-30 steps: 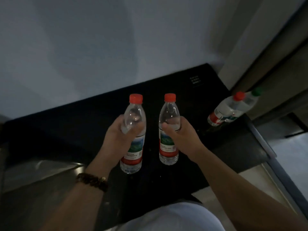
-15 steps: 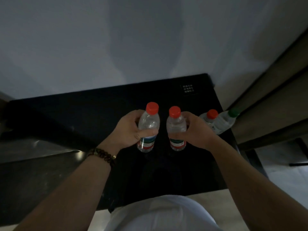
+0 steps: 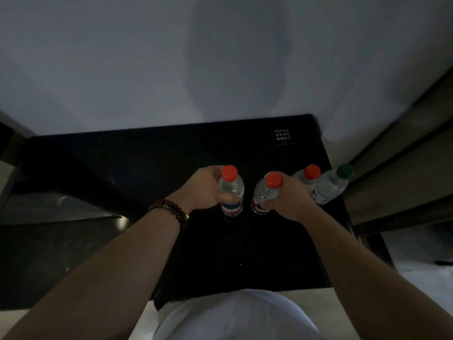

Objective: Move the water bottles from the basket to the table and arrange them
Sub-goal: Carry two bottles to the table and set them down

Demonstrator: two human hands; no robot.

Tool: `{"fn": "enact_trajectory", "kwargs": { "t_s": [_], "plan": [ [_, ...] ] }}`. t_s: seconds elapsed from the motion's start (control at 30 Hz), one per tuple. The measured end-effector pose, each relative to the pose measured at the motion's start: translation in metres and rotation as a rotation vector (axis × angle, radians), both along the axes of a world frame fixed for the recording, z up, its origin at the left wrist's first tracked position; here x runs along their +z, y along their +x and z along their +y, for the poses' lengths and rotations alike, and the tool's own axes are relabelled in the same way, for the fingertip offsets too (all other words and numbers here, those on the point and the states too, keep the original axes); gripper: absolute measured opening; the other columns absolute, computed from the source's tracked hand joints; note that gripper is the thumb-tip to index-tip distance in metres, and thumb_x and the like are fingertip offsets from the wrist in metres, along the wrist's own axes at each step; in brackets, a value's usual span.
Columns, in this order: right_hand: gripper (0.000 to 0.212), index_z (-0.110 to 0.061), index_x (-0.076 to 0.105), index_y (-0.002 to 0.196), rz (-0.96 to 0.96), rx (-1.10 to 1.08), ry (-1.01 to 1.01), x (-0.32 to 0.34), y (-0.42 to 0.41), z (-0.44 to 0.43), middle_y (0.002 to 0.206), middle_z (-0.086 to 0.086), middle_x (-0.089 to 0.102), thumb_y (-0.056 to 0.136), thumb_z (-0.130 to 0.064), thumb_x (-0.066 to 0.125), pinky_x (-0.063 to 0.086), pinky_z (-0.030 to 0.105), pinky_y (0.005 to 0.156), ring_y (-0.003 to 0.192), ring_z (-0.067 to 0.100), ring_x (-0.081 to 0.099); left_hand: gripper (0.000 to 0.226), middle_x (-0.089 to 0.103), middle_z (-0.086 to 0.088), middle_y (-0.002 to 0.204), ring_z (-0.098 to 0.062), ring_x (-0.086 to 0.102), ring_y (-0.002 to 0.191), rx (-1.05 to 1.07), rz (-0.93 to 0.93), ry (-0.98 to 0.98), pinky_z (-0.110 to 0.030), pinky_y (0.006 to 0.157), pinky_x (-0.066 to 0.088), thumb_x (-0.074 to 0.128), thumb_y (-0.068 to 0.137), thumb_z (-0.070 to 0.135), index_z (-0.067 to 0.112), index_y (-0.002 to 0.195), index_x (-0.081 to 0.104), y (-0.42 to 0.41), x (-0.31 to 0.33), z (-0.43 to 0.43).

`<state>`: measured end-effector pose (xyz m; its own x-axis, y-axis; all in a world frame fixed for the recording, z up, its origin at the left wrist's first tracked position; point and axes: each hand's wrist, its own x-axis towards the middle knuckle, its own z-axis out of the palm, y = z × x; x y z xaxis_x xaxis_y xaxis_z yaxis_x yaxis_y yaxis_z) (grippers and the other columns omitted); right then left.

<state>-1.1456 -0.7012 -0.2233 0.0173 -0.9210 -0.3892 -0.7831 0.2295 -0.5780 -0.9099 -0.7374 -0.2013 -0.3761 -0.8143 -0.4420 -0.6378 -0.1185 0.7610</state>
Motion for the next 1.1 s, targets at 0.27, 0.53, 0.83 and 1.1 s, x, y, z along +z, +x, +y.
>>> {"fn": "enact_trajectory", "kwargs": {
  "t_s": [0.27, 0.53, 0.83, 1.1],
  "plan": [
    [0.073, -0.019, 0.042, 0.143, -0.052, -0.007, 0.036, -0.007, 0.000, -0.004, 0.117, -0.004, 0.058, 0.082, -0.016, 0.083, 0.044, 0.028, 0.088, 0.110, 0.019, 0.061, 0.048, 0.069, 0.010, 0.119, -0.006, 0.065, 0.114, -0.016, -0.033, 0.064, -0.042, 0.107, 0.051, 0.089, 0.077, 0.025, 0.030, 0.120, 0.067, -0.009, -0.004, -0.007],
    [0.074, -0.019, 0.041, 0.143, -0.085, -0.031, 0.056, -0.011, -0.001, -0.001, 0.114, -0.005, 0.057, 0.082, -0.015, 0.083, 0.042, 0.027, 0.086, 0.103, 0.015, 0.058, 0.048, 0.068, 0.009, 0.115, -0.007, 0.065, 0.107, 0.000, -0.090, 0.057, -0.037, 0.101, 0.053, 0.088, 0.078, 0.028, 0.026, 0.120, 0.066, -0.021, -0.017, -0.003],
    [0.077, -0.021, 0.044, 0.139, -0.068, -0.101, 0.059, -0.004, 0.004, 0.002, 0.119, -0.001, 0.063, 0.075, -0.018, 0.087, 0.051, 0.038, 0.099, 0.111, 0.020, 0.063, 0.074, 0.057, 0.006, 0.127, -0.012, 0.057, 0.117, -0.011, -0.150, 0.044, -0.029, 0.099, 0.044, 0.087, 0.081, 0.026, 0.023, 0.143, 0.047, -0.029, -0.016, 0.009],
    [0.091, -0.023, 0.036, 0.152, -0.043, -0.142, 0.007, 0.041, 0.010, 0.005, 0.138, 0.003, 0.056, 0.077, -0.017, 0.088, 0.050, 0.035, 0.101, 0.126, 0.022, 0.057, 0.110, 0.038, -0.002, 0.160, -0.021, 0.041, 0.143, -0.005, -0.243, 0.040, -0.043, 0.117, 0.040, 0.090, 0.075, 0.032, 0.025, 0.161, 0.022, 0.003, 0.017, 0.010]
  ]
}}
